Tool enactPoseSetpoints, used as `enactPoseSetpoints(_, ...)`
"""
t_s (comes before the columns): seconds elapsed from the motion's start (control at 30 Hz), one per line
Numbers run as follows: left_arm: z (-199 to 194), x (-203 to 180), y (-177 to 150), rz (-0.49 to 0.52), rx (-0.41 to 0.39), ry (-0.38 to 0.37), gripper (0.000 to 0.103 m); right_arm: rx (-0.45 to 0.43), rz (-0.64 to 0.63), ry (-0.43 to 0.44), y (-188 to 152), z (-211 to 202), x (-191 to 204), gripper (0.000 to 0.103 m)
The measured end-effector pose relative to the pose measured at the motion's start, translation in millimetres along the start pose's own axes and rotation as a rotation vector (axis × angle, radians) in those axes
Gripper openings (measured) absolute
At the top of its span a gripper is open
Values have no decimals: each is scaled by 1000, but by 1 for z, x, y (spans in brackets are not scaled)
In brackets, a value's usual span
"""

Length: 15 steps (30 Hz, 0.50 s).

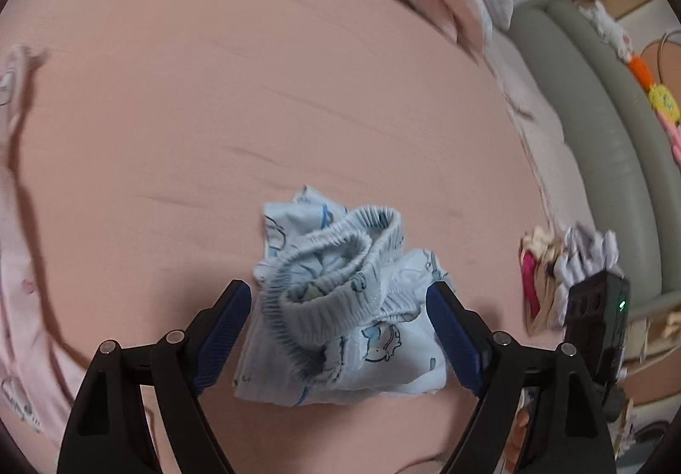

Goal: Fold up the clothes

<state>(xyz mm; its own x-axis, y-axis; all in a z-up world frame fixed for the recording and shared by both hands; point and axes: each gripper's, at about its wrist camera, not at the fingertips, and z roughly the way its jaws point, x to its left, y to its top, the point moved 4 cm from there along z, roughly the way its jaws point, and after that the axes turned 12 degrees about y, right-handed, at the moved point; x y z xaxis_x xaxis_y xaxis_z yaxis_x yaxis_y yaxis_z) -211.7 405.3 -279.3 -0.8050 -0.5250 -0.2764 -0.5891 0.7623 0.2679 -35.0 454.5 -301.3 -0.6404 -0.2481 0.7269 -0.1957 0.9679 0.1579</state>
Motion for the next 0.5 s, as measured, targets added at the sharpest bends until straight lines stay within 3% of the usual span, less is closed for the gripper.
enactPoseSetpoints(0.3,-1,-10,-6,110,-70,152,84,13,1,5,0,6,-3,61)
enactPoseSetpoints(0.5,4,-5,0,102,-64,153,84,45,14,27,-4,14,-6,61)
